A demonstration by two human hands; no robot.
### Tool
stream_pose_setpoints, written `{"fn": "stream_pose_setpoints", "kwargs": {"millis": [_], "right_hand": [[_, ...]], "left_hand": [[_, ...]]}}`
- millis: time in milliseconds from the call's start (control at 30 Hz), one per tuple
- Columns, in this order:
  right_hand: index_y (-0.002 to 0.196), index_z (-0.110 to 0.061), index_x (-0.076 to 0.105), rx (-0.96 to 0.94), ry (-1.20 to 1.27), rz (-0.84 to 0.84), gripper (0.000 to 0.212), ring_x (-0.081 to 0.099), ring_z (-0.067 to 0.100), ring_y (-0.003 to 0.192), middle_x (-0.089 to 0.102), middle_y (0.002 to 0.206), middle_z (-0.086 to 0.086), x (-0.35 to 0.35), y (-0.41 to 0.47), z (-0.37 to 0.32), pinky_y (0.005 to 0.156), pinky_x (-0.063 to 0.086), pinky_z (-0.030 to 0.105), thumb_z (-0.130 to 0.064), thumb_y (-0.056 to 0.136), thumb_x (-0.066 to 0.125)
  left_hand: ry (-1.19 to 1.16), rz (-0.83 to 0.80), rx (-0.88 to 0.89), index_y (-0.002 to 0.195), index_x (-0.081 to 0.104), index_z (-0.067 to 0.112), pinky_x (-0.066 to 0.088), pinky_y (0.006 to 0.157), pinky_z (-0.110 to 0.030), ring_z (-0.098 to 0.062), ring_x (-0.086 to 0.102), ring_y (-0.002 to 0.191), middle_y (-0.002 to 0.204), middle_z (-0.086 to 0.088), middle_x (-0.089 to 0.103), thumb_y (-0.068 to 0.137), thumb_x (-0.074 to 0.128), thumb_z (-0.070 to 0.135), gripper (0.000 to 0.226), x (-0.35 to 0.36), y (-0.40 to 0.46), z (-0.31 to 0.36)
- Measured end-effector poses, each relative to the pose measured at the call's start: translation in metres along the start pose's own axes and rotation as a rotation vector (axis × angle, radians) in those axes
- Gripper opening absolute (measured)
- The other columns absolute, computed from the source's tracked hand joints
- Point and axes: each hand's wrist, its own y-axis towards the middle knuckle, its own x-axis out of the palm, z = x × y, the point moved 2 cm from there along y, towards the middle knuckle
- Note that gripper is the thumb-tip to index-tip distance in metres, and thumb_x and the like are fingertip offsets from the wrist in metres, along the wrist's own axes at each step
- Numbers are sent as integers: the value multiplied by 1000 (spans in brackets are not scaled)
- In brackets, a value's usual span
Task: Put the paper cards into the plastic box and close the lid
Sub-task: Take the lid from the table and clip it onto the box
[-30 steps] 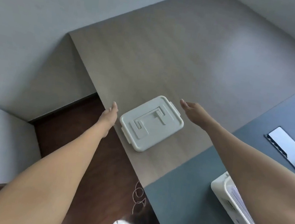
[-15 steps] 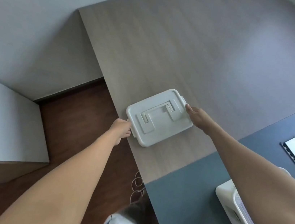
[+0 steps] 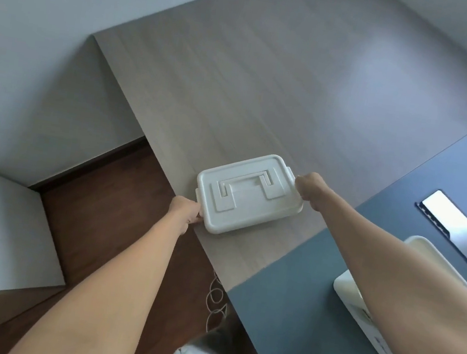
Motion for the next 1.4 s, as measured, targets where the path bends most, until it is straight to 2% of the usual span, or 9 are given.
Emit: {"fn": "stream_pose_setpoints", "kwargs": {"millis": [200, 300, 400, 567, 767, 967, 1100, 1267, 1400], "right_hand": [[57, -13, 33, -40, 168, 266, 37, 25, 18, 51, 29, 62, 3, -64, -28, 6, 41, 23, 23, -4, 85, 55], [52, -8, 45, -44, 302, 287, 28, 36, 18, 60, 36, 63, 5, -101, -51, 16, 52, 34, 27, -12, 74, 62], [92, 16, 70, -75, 426, 318, 36, 56, 20, 72, 57, 76, 10, -141, -65, 41, 80, 59, 38, -15, 74, 67], [105, 14, 70, -74, 533, 419, 23, 57, 21, 78, 59, 84, 10, -196, -95, 90, 91, 57, 40, 2, 88, 60], [104, 11, 72, -14, 681, 526, 18, 64, 27, 81, 66, 90, 16, -247, -144, 175, 84, 60, 40, 3, 90, 63], [107, 13, 69, 65, 769, 661, 24, 64, 23, 63, 67, 77, 13, -266, -181, 246, 61, 62, 24, -4, 91, 68], [103, 12, 70, 109, 861, 714, 28, 68, 28, 72, 72, 92, 19, -265, -202, 286, 84, 61, 41, -12, 88, 75], [93, 2, 71, 160, 929, 741, 22, 70, 24, 65, 73, 91, 16, -251, -217, 326, 69, 62, 31, -19, 88, 76], [74, -6, 64, 204, 988, 728, 25, 70, 28, 76, 73, 90, 18, -234, -220, 348, 85, 61, 42, -23, 85, 79]], "left_hand": [[-60, -161, 109, 85, 56, -1, 57, 43, -21, -19, 65, 62, 84, -15, 62, 95, 59, -7, 12, 22, -27, 45], [-93, -211, 202, 80, 54, 1, 59, 47, -22, -20, 63, 70, 82, -15, 61, 96, 58, -7, 18, 40, -38, 72], [-86, -299, 288, 79, 55, 2, 60, 50, -22, -19, 63, 68, 78, -14, 62, 95, 58, -8, 19, 67, -56, 96], [-32, -460, 385, 84, 57, 0, 58, 45, -21, -8, 67, 42, 76, -14, 64, 93, 58, -13, 16, 128, -86, 125], [118, -646, 446, 122, 56, -4, 60, 50, -23, -10, 70, 46, 85, -16, 65, 94, 55, -13, 29, 217, -136, 131], [207, -731, 484, 116, 55, 1, 57, 46, -20, -10, 69, 46, 82, -11, 64, 95, 58, -7, 22, 279, -185, 108], [279, -718, 499, 93, 58, 4, 58, 46, -21, -20, 63, 67, 82, -11, 64, 98, 60, 4, 5, 310, -202, 95], [399, -669, 545, 80, 56, 8, 61, 70, -35, -22, 65, 68, 94, -17, 68, 95, 67, 17, 21, 338, -205, 78], [502, -636, 557, 85, 60, 2, 61, 53, -30, -24, 65, 68, 103, -19, 69, 93, 70, 18, 20, 348, -205, 67]]}}
